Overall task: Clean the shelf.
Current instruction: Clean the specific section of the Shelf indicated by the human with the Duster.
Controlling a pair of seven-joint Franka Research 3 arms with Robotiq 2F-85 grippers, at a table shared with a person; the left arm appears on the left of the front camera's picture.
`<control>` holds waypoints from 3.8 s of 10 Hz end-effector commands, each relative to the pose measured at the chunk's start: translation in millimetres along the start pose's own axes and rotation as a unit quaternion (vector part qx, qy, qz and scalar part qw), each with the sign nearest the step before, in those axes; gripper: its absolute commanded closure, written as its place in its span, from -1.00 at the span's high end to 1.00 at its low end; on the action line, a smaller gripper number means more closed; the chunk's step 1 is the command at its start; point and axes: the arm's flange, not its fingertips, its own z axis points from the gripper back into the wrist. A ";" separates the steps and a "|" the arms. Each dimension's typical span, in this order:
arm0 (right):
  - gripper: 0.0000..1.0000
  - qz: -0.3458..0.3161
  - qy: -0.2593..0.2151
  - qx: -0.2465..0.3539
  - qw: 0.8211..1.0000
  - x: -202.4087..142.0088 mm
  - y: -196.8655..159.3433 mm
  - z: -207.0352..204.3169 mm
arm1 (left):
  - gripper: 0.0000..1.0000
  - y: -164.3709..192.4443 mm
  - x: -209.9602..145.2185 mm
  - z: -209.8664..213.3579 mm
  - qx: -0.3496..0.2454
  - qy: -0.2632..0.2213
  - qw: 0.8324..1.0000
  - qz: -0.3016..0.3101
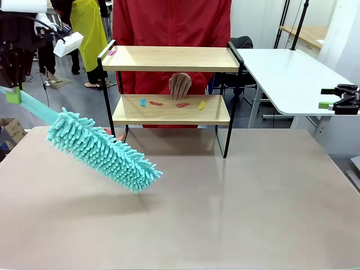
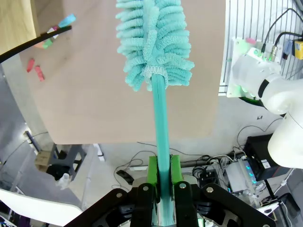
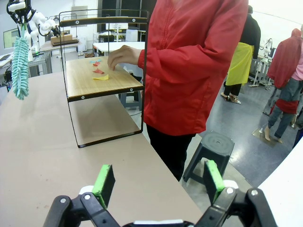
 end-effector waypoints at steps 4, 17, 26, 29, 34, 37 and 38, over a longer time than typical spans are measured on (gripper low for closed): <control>1.00 -0.006 0.007 -0.001 1.000 7.3 -0.1 -1.4 | -0.74 -1.4 -1.9 1.0 0.000 -0.003 1.000 0.000; 1.00 -0.006 0.007 -0.001 1.000 7.3 -0.1 -1.4 | -0.74 -0.2 -3.3 -8.9 -0.019 -0.108 0.994 -0.027; 1.00 -0.006 0.007 -0.001 1.000 7.3 -0.1 -1.4 | -0.74 -46.4 128.3 12.9 -0.097 -0.251 0.911 0.313; 1.00 -0.006 0.007 -0.001 1.000 7.3 -0.1 -1.4 | -0.74 -42.2 156.1 14.6 -0.085 -0.297 0.873 0.378; 1.00 -0.006 0.007 -0.001 1.000 7.3 -0.1 -1.4 | -0.74 -24.3 203.7 12.3 -0.044 -0.307 0.815 0.490; 1.00 -0.006 0.007 -0.001 1.000 7.3 -0.1 -1.4 | -0.74 -23.7 205.8 11.2 -0.055 -0.314 0.816 0.483; 1.00 -0.006 0.007 -0.001 1.000 7.3 -0.1 -1.4 | -0.74 -23.7 205.8 11.2 -0.055 -0.314 0.816 0.483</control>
